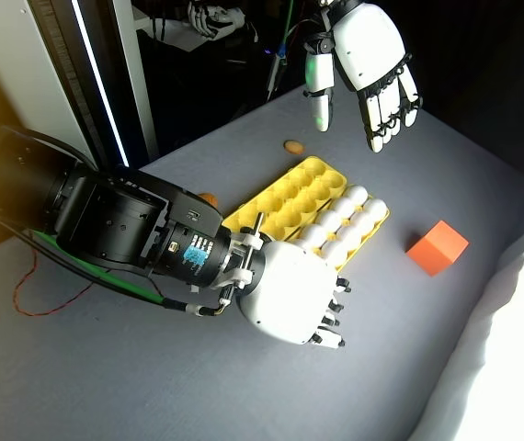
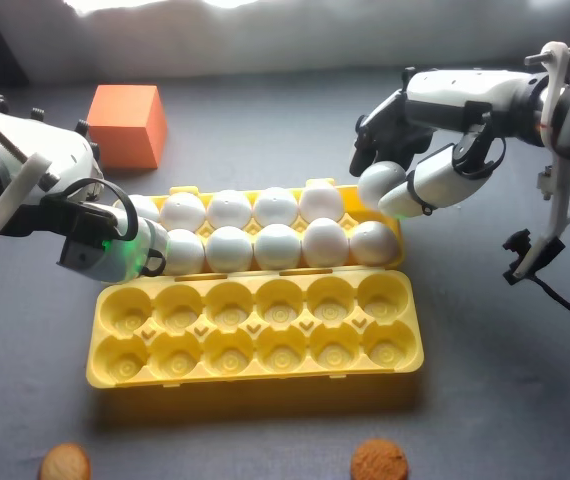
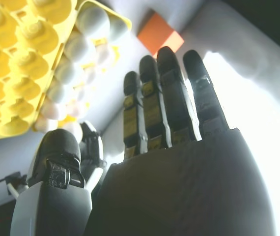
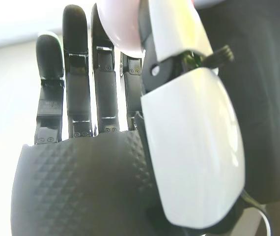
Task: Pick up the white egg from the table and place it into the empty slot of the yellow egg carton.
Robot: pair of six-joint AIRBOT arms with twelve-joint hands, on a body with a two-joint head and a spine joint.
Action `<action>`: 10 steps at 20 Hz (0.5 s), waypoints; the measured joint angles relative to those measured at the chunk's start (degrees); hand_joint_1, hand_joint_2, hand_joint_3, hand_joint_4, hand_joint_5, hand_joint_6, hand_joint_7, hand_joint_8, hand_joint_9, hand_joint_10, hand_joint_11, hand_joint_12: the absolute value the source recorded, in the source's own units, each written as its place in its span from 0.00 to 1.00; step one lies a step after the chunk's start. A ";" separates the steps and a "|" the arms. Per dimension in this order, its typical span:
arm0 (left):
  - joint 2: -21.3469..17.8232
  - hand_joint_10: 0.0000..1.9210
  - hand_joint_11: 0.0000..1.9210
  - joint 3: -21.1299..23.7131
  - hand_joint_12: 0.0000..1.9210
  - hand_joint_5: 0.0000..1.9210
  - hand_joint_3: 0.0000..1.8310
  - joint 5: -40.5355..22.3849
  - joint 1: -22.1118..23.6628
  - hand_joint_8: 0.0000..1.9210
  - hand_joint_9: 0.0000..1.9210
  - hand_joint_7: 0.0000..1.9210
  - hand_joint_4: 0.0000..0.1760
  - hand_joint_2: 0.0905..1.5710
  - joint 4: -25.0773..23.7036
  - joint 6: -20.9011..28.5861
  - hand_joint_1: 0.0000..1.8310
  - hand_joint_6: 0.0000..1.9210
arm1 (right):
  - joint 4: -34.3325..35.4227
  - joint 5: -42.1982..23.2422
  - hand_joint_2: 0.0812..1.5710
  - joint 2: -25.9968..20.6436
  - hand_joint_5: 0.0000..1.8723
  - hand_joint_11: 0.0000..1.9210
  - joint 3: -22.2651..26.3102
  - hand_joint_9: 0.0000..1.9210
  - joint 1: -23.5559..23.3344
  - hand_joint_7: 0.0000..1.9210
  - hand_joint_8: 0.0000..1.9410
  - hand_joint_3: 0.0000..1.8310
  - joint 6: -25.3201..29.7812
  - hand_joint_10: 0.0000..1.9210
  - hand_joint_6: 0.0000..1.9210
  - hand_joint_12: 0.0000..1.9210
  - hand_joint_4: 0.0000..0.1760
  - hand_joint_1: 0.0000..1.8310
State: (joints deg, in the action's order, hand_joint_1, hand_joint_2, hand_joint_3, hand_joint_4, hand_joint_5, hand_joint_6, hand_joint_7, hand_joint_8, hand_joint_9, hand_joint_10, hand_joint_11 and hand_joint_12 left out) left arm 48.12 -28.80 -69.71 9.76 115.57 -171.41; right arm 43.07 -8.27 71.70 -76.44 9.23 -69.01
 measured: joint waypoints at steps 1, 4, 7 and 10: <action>0.00 0.00 0.00 0.00 0.28 0.18 0.00 0.02 -0.07 0.00 0.20 0.21 0.00 0.82 -0.24 0.00 0.00 0.00 | 0.00 -0.07 0.71 0.00 0.37 0.07 0.00 0.30 0.00 0.42 0.07 0.00 -0.02 0.31 0.12 0.76 0.00 0.59; 0.00 0.00 0.00 0.00 0.29 0.18 0.00 0.24 -0.07 0.00 0.20 0.22 0.00 0.82 -0.72 0.00 0.00 0.00 | 0.00 -0.37 0.68 0.02 0.37 0.08 0.00 0.30 0.00 0.41 0.01 0.00 0.00 0.24 0.05 0.72 0.00 0.60; 0.00 0.00 0.00 0.00 0.27 0.19 0.00 0.28 -0.17 0.00 0.19 0.22 0.00 0.82 -0.90 0.00 0.00 0.00 | 0.00 -0.42 0.67 0.07 0.36 0.07 0.00 0.30 0.00 0.39 0.00 0.00 0.02 0.21 0.03 0.71 0.00 0.60; 0.00 0.00 0.00 0.00 0.29 0.20 0.00 0.26 -0.17 0.00 0.20 0.22 0.00 0.82 -0.92 0.00 0.00 0.00 | 0.00 -0.42 0.65 0.07 0.35 0.06 0.00 0.29 0.02 0.38 0.00 0.00 0.02 0.19 0.02 0.70 0.00 0.60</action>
State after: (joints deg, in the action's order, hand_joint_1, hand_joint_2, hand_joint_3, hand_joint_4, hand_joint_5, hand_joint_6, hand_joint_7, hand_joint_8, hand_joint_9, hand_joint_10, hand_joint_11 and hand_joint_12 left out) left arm 48.12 -28.80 -69.45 9.58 114.65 -171.41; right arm 43.07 -8.69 71.77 -76.44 9.26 -68.99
